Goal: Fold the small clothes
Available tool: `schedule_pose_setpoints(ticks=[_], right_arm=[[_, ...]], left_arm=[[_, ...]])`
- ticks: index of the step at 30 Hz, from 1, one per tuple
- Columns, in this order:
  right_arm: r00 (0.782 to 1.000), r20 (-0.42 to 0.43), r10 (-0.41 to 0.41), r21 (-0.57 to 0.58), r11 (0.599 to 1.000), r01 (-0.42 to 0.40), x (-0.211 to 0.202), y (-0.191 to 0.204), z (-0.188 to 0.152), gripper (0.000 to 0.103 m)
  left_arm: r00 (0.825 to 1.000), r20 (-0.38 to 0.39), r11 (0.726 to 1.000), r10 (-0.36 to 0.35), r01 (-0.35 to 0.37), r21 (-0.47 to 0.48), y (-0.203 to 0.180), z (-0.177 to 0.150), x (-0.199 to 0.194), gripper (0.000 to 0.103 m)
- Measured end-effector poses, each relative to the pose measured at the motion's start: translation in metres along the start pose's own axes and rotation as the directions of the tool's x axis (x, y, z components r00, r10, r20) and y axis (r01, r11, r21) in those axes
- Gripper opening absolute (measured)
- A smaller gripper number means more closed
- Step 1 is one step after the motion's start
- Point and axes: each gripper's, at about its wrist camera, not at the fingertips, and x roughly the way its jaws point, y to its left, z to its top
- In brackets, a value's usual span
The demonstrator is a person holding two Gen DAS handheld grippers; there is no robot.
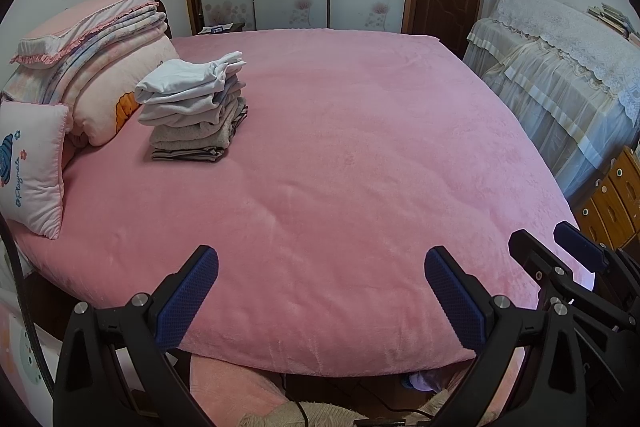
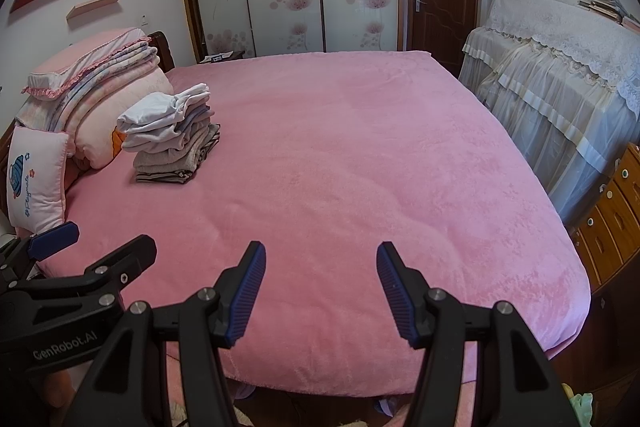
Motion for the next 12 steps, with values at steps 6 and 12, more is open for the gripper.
schedule_pose_setpoints(ticks=[6, 12], right_arm=[[1.000, -0.001, 0.001, 0.000, 1.000, -0.001, -0.0003, 0.0000, 0.0005, 0.058], [1.000, -0.002, 0.001, -0.001, 1.000, -0.001, -0.0003, -0.0002, 0.0009, 0.058]], left_arm=[[1.000, -0.003, 1.000, 0.001, -0.001, -0.001, -0.0013, -0.0001, 0.0000, 0.103], [1.000, -0.006, 1.000, -0.001, 0.001, -0.003, -0.0016, -0.0006, -0.0001, 0.103]])
